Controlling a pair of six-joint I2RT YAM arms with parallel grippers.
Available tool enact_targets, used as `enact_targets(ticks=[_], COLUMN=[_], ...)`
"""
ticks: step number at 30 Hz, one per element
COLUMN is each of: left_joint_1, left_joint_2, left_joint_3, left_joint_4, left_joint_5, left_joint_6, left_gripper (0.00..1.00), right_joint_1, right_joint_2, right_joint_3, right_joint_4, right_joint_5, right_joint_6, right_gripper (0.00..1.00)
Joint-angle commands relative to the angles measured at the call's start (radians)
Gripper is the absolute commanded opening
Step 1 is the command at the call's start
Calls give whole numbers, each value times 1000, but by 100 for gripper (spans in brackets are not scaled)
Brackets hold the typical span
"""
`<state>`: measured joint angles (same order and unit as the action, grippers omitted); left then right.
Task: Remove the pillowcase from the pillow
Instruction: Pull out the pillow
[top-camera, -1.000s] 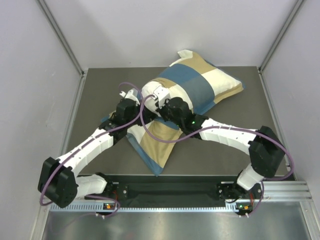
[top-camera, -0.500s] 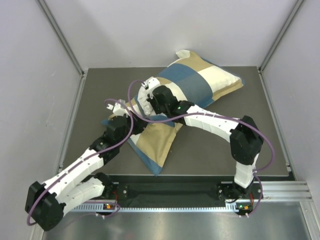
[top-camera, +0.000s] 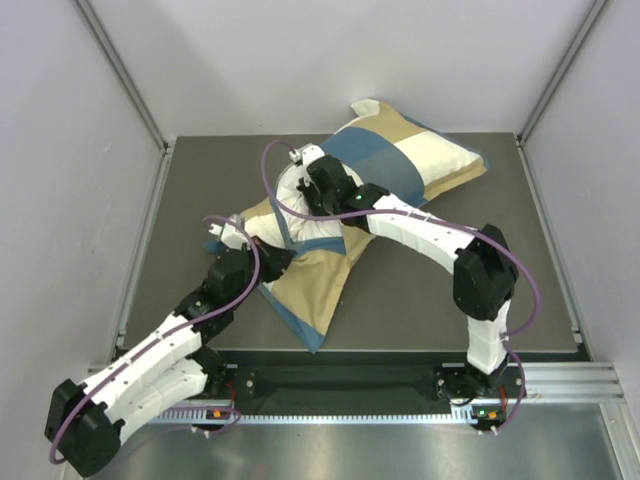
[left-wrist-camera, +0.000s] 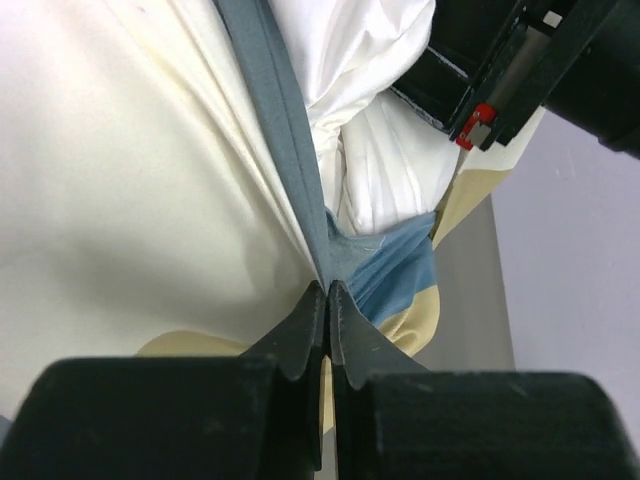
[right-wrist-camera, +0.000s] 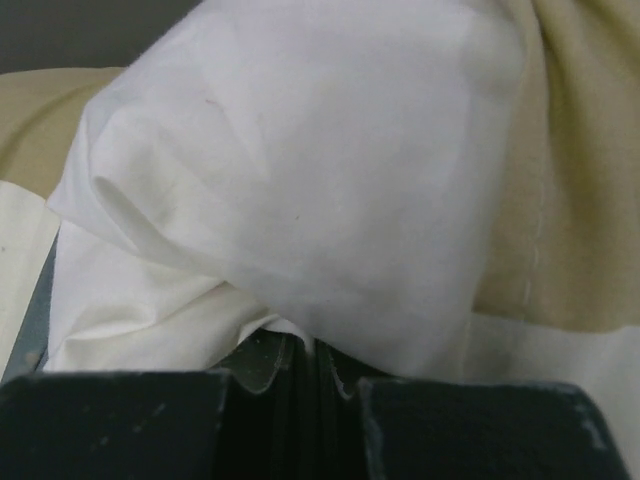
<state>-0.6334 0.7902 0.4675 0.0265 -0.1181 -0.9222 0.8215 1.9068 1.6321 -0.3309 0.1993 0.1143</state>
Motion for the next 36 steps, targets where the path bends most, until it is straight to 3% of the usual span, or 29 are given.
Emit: enact_targets(ticks=[1,4,12,17,22,23,26,27,30,36], left_joint_1=[-66,-69,-75,-77,-77,-75,-75,-75,-63,-8], left_joint_2=[-100,-153,-209,-200,19,59,217,278,381,535], left_joint_3=[-88,-136,-174,-107,101,182,339,371,451,490], left_joint_4=[-198,-255,-352,-294,-189,-169,-134,-128,-77,-36], left_joint_5=[213,205,215,195,97,83,-24,-60,-133,-149], left_joint_6=[-18,-29,-21,17,106,124,190,197,209,181], left_gripper=[0,0,0,0,2,25,64,70,79,83], right_joint_1=[-231,-281,-347,-344,-279,-265,-216,-205,-164,-119], right_joint_2=[104,178,268,197,81,43,-6,-12,-37,-83], right_joint_3=[124,277,454,326,106,38,-55,-69,-104,-162], right_joint_4=[90,34,-40,15,117,137,179,181,196,228], right_joint_5=[310,307,319,273,195,189,180,173,166,157], right_joint_6=[-61,-74,-84,-94,-41,-32,13,24,47,71], right_gripper=[0,0,0,0,0,0,0,0,0,0])
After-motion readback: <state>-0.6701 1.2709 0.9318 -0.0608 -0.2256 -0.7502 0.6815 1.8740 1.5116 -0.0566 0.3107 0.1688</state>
